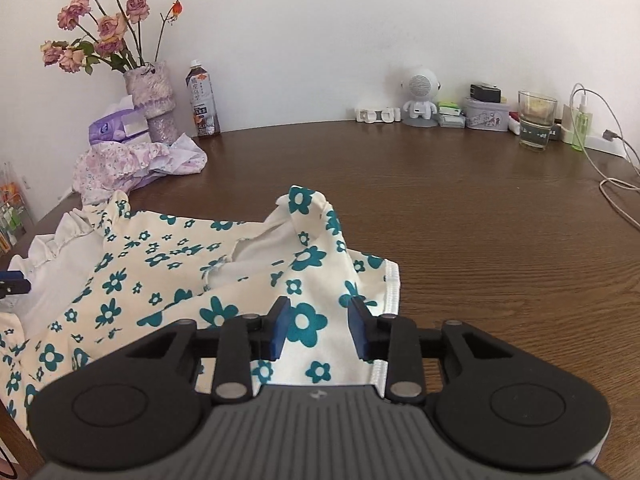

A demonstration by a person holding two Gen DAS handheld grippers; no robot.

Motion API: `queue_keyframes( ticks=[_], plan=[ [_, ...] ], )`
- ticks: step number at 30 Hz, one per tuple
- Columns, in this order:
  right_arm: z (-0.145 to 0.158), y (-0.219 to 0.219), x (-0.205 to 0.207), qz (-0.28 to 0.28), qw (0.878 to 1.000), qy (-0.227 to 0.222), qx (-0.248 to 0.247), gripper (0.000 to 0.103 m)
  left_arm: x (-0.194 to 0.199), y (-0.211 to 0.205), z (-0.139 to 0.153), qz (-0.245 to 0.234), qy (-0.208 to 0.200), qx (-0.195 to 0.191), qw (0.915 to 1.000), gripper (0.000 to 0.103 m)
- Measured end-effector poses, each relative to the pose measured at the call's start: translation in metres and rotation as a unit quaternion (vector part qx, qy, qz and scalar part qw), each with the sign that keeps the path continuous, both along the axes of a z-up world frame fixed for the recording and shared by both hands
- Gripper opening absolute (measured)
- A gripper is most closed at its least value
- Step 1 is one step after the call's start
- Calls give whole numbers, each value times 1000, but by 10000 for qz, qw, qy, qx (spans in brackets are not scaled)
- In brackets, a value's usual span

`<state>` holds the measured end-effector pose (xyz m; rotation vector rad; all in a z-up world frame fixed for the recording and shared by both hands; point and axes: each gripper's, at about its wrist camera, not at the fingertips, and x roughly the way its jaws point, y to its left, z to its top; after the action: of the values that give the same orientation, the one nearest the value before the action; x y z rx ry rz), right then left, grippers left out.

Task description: Fold clothes

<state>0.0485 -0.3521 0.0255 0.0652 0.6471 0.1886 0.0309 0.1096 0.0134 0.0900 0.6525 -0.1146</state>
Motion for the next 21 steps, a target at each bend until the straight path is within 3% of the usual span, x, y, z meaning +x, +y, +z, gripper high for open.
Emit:
queue_keyframes(
  ticks=[7,9,11,16,21],
  plan=[
    [-10,-20,3,-239,9995,135,161,40,15,4,17,-80,-85,198,9997,35],
    [-4,-17,13,-139,9998,77,106,50,30,2,28,-237,-82,353,9991,37],
    [6,-10,28,-21,10000,-27,-65,53,50,-2,40,-378,-46,506,9980,48],
    [21,13,79,267,9984,-4,-498,53,111,-16,65,-623,202,700,9954,56],
    [19,34,120,467,9969,305,-550,53,169,-36,64,-706,710,618,9931,60]
  ],
)
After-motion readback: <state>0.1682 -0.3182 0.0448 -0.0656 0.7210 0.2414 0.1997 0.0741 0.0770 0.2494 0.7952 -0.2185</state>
